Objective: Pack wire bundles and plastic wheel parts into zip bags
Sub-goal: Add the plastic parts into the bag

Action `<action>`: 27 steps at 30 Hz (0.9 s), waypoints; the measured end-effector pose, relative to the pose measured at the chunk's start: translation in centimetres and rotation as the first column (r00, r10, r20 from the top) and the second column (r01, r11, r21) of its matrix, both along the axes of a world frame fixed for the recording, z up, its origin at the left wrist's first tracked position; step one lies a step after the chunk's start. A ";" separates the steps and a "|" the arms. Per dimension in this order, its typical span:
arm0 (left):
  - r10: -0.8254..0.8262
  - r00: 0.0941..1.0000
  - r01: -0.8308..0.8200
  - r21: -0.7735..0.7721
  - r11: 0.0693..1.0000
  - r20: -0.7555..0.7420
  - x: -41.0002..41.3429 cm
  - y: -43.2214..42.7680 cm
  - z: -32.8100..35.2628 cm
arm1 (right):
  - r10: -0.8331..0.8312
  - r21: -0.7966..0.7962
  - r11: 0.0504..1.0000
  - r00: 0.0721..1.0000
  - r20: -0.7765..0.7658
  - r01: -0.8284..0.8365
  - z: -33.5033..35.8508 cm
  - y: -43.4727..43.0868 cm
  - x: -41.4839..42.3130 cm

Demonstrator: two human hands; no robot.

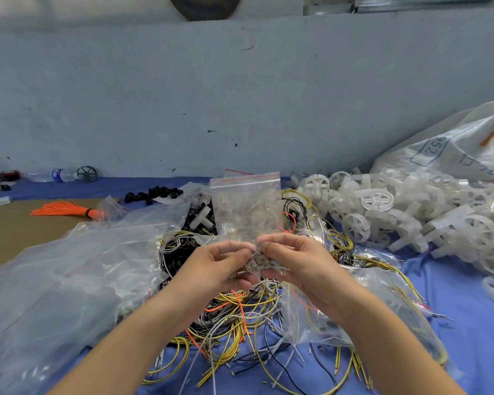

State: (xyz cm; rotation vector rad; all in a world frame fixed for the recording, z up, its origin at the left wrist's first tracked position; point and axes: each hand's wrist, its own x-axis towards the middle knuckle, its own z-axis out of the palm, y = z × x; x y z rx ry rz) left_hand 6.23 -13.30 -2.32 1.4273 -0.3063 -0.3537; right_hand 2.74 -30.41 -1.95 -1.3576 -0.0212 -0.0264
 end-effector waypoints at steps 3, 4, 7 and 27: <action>-0.009 1.000 0.009 -0.015 1.000 0.010 0.1 0.4 0.3 | 0.063 0.071 0.995 0.998 -0.008 -0.062 0.0 -0.4 0.0; -0.019 1.000 0.020 -0.026 0.999 0.013 0.1 0.5 0.4 | 0.095 0.098 0.991 0.995 -0.002 -0.094 0.0 -0.5 -0.1; -0.032 0.999 0.032 -0.071 0.997 -0.011 0.2 0.7 0.5 | 0.166 0.158 0.974 0.986 0.002 -0.164 0.2 -0.8 -0.2; 0.007 0.997 -0.004 -0.034 0.999 0.083 0.7 1.4 0.8 | 0.120 -0.426 0.904 0.965 0.232 -0.010 0.4 0.1 -0.3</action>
